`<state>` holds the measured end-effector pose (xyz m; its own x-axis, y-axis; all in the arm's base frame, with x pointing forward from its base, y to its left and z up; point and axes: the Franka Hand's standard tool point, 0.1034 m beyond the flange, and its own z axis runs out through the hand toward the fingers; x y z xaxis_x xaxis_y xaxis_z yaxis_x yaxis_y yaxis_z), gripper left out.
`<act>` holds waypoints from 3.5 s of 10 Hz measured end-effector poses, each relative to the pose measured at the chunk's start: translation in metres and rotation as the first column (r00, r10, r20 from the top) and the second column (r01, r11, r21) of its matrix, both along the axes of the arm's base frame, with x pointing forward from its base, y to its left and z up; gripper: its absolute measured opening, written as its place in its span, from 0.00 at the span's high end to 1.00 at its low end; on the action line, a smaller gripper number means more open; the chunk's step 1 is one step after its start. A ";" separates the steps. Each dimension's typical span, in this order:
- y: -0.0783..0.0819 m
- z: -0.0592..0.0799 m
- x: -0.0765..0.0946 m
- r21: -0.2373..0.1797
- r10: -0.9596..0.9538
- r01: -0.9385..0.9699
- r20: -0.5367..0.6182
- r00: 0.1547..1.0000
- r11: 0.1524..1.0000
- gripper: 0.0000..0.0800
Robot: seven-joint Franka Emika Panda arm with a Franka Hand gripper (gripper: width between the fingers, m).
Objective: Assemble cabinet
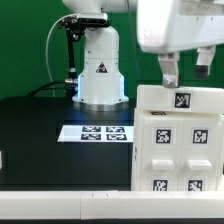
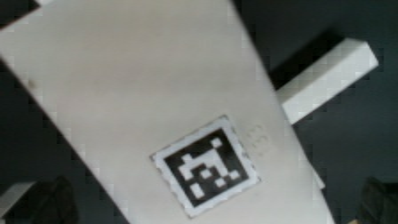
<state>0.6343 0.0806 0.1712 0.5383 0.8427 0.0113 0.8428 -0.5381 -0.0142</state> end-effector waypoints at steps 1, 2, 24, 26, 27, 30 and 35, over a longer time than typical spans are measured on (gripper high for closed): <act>0.001 -0.006 -0.001 -0.008 0.095 -0.095 -0.002 0.995 0.995 0.00; 0.002 -0.008 0.000 -0.006 0.122 -0.122 0.006 0.993 0.993 0.00; 0.001 -0.007 0.005 0.051 -0.870 0.870 -0.086 -0.486 -0.491 0.31; 0.000 -0.007 0.005 0.040 -0.780 0.781 -0.107 -0.616 -0.623 0.31; 0.001 -0.007 0.005 0.026 -0.734 0.737 -0.116 -0.669 -0.675 0.31; 0.000 -0.007 0.006 0.010 -0.674 0.678 -0.125 -0.728 -0.735 0.31; 0.005 0.013 0.004 0.002 -0.901 0.910 -0.139 -0.411 -0.415 0.01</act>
Offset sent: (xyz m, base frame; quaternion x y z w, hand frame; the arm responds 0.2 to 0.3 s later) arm 0.0000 0.0000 0.0000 0.0000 0.0000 0.0000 1.0000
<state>0.6385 0.0855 0.1847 0.5447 -0.8364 -0.0614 -0.8350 -0.5341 -0.1322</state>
